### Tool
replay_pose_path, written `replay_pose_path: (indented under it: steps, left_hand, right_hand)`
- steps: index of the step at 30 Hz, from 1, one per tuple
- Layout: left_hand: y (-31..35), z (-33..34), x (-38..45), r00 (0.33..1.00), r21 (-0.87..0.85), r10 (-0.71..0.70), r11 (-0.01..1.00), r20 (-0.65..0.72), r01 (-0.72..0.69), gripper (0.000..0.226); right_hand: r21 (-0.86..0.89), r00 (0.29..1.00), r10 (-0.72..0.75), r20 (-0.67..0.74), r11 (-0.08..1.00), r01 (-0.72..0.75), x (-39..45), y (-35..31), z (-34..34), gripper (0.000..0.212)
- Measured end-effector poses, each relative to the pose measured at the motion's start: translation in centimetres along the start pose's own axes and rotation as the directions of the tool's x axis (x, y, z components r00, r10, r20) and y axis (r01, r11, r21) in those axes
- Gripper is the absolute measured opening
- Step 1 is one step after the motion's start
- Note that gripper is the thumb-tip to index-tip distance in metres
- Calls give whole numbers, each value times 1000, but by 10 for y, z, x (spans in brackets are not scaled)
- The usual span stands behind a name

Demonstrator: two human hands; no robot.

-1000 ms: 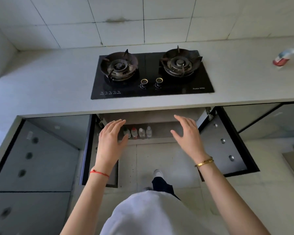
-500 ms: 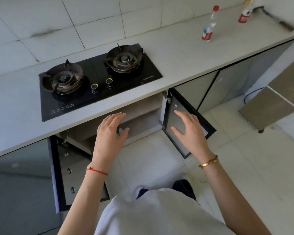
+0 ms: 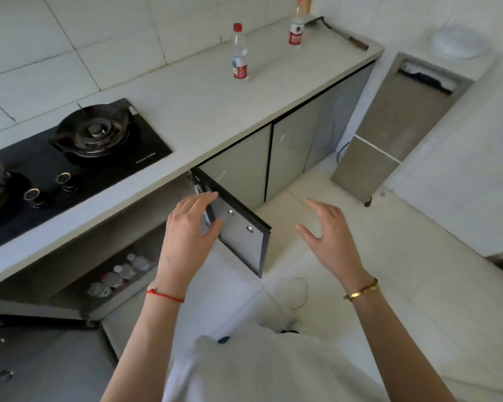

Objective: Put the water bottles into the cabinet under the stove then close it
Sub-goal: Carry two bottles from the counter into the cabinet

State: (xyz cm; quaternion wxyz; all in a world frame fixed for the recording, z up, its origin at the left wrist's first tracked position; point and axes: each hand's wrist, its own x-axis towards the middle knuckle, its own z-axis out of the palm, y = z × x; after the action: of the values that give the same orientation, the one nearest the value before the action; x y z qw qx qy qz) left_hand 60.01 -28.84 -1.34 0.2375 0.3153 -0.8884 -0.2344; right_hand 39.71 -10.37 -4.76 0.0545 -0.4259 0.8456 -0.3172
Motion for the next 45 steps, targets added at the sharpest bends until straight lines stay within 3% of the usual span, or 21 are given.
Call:
replay_pose_path:
  steps: [10,15,24,35,45]
  left_hand:
    - [96,101,76,994,-59,108,992,-26,-110,45]
    - [111,127,114,996,-51,84,995,-3,-84,44]
    - [115,177,209,997,-60,82,995,-9,-82,43]
    - [104,205,386,996,-48,-2,999,-84,-2,44]
    - [79,220,496,994,18,-59,998,-90,61,45]
  right_hand:
    - [-10,993,100,-54,995,-101,46,121,-92,54]
    - [-3,991,116,-61,993,-116,86,153,-109,54]
    - [30,993,113,-33,993,-112,187,201,-103,53]
    - [29,1000,21,6,999,-21,401,228,-107,55]
    - [47,997,-60,47,997,58,535,239,-87,55]
